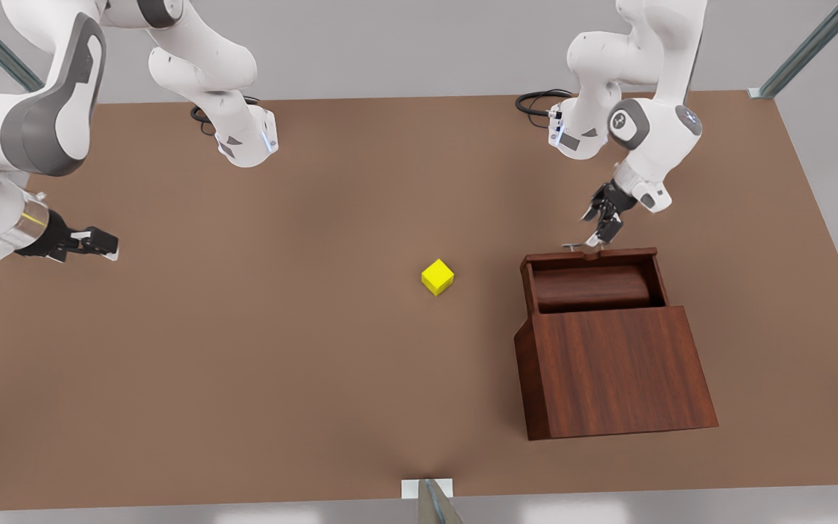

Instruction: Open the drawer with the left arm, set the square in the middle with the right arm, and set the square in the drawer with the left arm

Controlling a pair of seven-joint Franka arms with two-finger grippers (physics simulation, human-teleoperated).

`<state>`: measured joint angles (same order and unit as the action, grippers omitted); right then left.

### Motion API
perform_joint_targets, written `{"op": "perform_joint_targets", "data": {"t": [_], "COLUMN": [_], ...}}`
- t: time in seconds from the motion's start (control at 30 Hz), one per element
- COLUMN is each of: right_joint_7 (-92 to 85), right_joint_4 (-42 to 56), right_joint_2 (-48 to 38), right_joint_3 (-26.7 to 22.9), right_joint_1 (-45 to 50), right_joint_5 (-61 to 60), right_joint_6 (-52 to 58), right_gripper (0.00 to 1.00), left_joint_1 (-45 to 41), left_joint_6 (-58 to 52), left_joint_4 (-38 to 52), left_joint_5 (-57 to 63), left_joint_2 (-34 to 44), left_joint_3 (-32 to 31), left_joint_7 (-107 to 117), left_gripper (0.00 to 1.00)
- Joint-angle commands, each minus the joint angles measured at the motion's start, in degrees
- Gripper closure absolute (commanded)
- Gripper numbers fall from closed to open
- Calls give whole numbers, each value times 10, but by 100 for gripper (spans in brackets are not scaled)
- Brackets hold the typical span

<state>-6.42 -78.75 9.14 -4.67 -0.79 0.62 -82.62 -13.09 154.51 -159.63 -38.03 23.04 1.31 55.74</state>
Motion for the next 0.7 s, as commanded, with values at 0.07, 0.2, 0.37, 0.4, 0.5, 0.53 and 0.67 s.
{"op": "perform_joint_targets", "data": {"t": [0.07,0.2,0.37,0.4,0.5,0.53,0.67], "right_joint_7": [1,2,2,2,2,2,2], "right_joint_4": [1,1,0,1,0,0,0], "right_joint_2": [7,7,7,8,8,7,7], "right_joint_3": [0,0,0,0,0,0,0], "right_joint_1": [5,4,4,5,5,5,5], "right_joint_5": [0,1,0,0,0,0,0], "right_joint_6": [-4,-4,-13,-13,-13,-13,-13], "right_gripper": [0,0,0,0,0,0,0], "left_joint_1": [0,0,-35,-39,-45,-45,-109], "left_joint_6": [-26,-264,-437,-438,-442,-445,-462], "left_joint_4": [52,367,727,727,728,728,757], "left_joint_5": [113,278,317,317,319,321,384], "left_joint_2": [-5,-169,-412,-418,-444,-450,-498], "left_joint_3": [4,20,-14,-31,-115,-133,-138], "left_joint_7": [-2,-71,-162,-226,-402,-447,-535], "left_gripper": [0,0,0,0,0,0,0]}}
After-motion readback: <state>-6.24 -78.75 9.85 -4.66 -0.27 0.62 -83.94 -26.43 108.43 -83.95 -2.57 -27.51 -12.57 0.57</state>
